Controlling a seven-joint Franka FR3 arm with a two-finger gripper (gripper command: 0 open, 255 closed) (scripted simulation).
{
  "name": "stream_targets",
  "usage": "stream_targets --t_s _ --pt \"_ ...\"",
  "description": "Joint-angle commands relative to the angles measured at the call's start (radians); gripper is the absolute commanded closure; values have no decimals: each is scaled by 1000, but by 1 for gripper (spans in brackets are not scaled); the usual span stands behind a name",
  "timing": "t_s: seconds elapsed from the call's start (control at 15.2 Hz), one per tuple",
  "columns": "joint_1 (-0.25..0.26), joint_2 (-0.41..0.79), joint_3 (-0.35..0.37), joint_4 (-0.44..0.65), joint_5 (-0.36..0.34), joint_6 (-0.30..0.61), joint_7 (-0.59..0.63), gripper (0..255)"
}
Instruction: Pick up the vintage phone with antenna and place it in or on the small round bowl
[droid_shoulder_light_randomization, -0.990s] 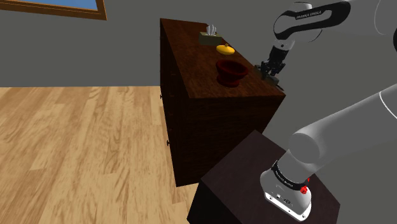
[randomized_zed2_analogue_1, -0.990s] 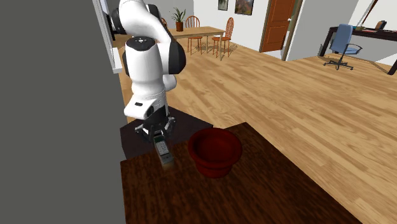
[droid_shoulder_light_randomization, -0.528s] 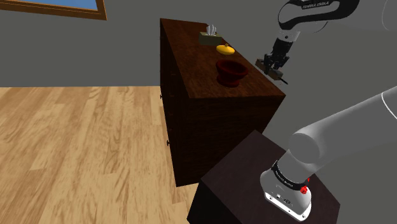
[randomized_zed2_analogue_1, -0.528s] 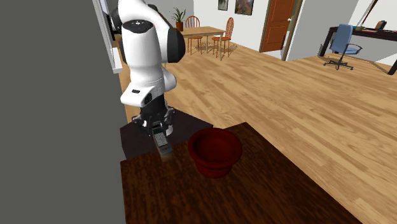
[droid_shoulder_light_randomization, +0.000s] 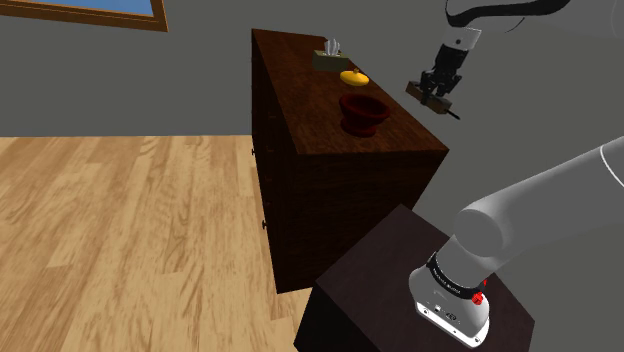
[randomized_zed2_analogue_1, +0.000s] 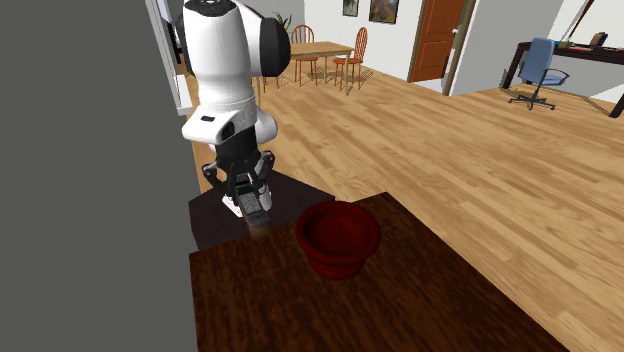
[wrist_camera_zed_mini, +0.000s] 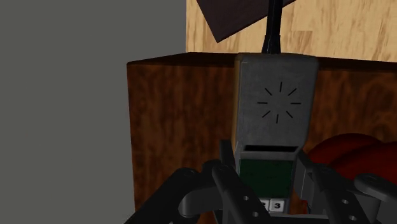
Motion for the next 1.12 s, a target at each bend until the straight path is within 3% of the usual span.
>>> stream_targets --t_s 0.0,0.53,1.06 --pt "1 3 1 29 2 -26 -1 255" --pt "58 122 70 151 56 -38 103 255" --pt "124 317 143 355 109 -52 227 255"
